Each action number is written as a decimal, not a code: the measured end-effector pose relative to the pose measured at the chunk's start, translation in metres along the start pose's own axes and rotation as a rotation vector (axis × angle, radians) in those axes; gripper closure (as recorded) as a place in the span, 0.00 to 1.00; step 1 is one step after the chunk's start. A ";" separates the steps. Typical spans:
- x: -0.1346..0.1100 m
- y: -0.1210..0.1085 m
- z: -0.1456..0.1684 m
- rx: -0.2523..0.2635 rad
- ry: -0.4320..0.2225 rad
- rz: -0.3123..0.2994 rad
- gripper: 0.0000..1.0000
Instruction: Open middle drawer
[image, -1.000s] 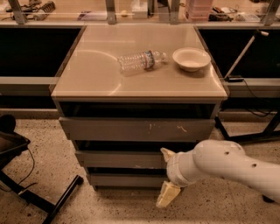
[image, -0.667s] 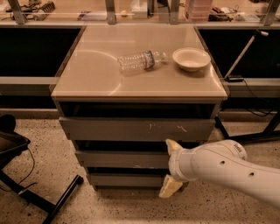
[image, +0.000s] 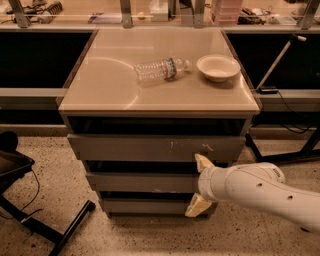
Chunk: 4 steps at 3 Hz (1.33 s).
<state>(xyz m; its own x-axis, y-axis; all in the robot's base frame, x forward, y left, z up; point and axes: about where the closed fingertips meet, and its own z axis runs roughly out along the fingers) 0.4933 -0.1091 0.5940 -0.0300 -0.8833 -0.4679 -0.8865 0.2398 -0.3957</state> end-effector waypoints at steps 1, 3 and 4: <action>0.033 -0.009 0.019 0.014 -0.010 0.019 0.00; 0.075 -0.010 0.030 0.013 0.034 0.060 0.00; 0.082 -0.004 0.044 -0.003 0.024 0.069 0.00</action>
Offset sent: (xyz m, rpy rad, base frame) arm 0.0289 -0.0937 -0.0871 -0.0232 0.0498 -0.1324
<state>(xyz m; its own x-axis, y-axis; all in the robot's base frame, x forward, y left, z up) 0.5145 -0.1644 0.5230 -0.1022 -0.8739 -0.4753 -0.8832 0.2996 -0.3609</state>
